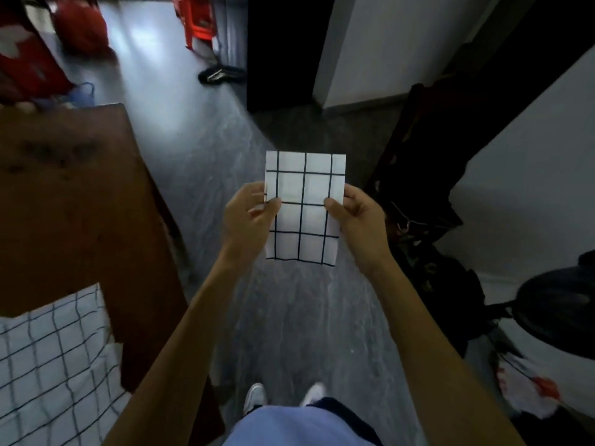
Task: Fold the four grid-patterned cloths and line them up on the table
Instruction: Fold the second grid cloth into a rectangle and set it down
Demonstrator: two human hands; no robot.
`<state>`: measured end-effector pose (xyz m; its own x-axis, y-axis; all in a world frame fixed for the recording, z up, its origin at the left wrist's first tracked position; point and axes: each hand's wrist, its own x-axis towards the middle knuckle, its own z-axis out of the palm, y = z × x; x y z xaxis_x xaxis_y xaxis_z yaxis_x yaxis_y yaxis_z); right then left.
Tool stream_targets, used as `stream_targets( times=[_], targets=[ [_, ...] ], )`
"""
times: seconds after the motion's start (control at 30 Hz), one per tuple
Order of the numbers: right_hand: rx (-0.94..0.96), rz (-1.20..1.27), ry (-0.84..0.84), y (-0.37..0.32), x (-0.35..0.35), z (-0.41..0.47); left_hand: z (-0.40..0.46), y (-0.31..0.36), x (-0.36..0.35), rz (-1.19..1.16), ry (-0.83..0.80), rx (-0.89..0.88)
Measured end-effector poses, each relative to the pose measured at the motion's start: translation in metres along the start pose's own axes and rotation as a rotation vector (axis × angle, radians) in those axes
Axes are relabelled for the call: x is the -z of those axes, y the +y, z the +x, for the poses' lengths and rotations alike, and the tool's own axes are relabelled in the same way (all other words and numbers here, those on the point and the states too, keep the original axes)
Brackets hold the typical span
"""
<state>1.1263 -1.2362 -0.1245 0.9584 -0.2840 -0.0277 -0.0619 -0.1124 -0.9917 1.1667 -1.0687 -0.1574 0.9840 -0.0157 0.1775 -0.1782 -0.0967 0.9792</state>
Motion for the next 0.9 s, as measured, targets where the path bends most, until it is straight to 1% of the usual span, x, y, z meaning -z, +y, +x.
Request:
stream_targets(
  times=[0.27,0.43,0.5,0.63,0.77,0.9],
  targets=[
    [-0.014,0.129,-0.245,0.012,-0.044,0.146,0.105,-0.025,0.009,0.067,0.197,0.038],
    [0.007,0.221,-0.424,0.017,-0.061,0.243,0.169,-0.025,-0.005,0.146,0.341,0.047],
    [0.022,0.233,-0.492,0.008,-0.063,0.279,0.196,-0.019,-0.015,0.186,0.386,0.08],
    [0.041,0.241,-0.583,-0.018,-0.075,0.348,0.251,-0.008,-0.025,0.19,0.511,0.163],
    [0.026,0.244,-0.666,-0.033,-0.104,0.401,0.297,-0.01,-0.018,0.219,0.643,0.229],
    [0.023,0.232,-0.759,-0.033,-0.145,0.449,0.34,-0.022,-0.003,0.18,0.77,0.316]
  ],
)
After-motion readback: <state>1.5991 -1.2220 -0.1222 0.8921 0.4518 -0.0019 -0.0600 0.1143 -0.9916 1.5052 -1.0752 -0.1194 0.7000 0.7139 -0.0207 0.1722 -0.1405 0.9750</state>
